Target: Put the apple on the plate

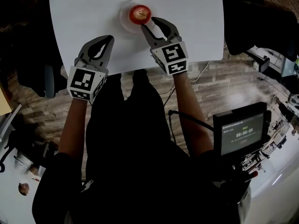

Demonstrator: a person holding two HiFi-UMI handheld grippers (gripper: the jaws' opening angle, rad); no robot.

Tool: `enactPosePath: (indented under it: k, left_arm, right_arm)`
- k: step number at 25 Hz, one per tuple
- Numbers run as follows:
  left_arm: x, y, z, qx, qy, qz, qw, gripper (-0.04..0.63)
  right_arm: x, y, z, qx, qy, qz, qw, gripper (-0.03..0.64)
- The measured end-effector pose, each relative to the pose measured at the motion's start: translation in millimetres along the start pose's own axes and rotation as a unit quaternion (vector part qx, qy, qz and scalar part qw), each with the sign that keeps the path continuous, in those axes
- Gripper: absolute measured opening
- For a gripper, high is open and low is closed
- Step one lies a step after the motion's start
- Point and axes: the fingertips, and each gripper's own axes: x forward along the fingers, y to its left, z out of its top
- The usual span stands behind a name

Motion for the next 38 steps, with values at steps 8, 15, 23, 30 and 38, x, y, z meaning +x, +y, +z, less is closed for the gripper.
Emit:
enactPosePath:
  k: [8,15,23,30,38]
  left_arm:
    - [-6,0,-1,0.001,0.0,0.004,1.0,0.008]
    - [-10,0,-1,0.001,0.0,0.008,1.0,0.008]
    - [-16,-1,-2,-0.001,-0.001,0.016,0.9999,0.008]
    - [-21,-1,-3,0.0,0.005,0.021,0.9998,0.008]
    - [-25,-1,0,0.003,0.0,0.025,0.9997,0.008]
  right_arm:
    - [6,1,-6,-0.01,0.013,-0.005,1.0,0.245]
    - [11,-2,-10,-0.014,0.022,-0.011,1.0,0.316]
    - [18,2,-11,-0.024,0.029,-0.011,0.999,0.371]
    - [21,2,-10,-0.033,0.029,-0.02,0.999,0.371]
    - [25,5,-10,-0.043,0.033,-0.02,0.998,0.383]
